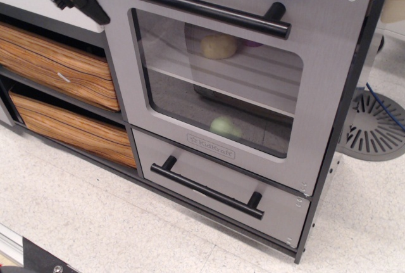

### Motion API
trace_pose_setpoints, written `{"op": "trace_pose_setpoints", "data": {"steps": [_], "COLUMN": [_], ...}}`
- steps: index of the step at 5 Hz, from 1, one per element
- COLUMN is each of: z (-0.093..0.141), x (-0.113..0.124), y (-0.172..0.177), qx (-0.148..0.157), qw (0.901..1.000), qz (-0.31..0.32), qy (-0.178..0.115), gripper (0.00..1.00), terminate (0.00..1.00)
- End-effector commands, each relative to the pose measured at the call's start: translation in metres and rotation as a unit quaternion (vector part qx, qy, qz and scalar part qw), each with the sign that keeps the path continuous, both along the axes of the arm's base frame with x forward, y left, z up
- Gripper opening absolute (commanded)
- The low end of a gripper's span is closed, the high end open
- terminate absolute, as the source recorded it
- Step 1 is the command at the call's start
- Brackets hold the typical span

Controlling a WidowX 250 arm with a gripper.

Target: Open oven

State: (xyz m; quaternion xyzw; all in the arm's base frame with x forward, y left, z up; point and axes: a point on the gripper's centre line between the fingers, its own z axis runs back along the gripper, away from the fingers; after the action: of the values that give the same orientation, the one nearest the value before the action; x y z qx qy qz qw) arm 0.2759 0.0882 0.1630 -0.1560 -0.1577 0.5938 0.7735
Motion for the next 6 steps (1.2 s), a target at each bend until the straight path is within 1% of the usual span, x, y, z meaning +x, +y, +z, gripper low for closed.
{"op": "trace_pose_setpoints", "data": {"steps": [1,3,4,5,6], "z": [0.002,-0.011,-0.025,-0.034,-0.038], "x": [0.022,0.034,0.032,0.03,0.017], "y": [0.009,0.009,0.012,0.014,0.017], "qx": [-0.012,-0.014,-0.002,0.014,0.019], "qw": [0.9982,0.9967,0.9969,0.997,0.9976], "qz": [0.056,0.078,0.076,0.076,0.066], "qy": [-0.017,-0.02,-0.017,-0.008,0.008], "gripper": [1.0,1.0,1.0,1.0,1.0], "terminate": [0.0,0.0,0.0,0.0,0.0]}}
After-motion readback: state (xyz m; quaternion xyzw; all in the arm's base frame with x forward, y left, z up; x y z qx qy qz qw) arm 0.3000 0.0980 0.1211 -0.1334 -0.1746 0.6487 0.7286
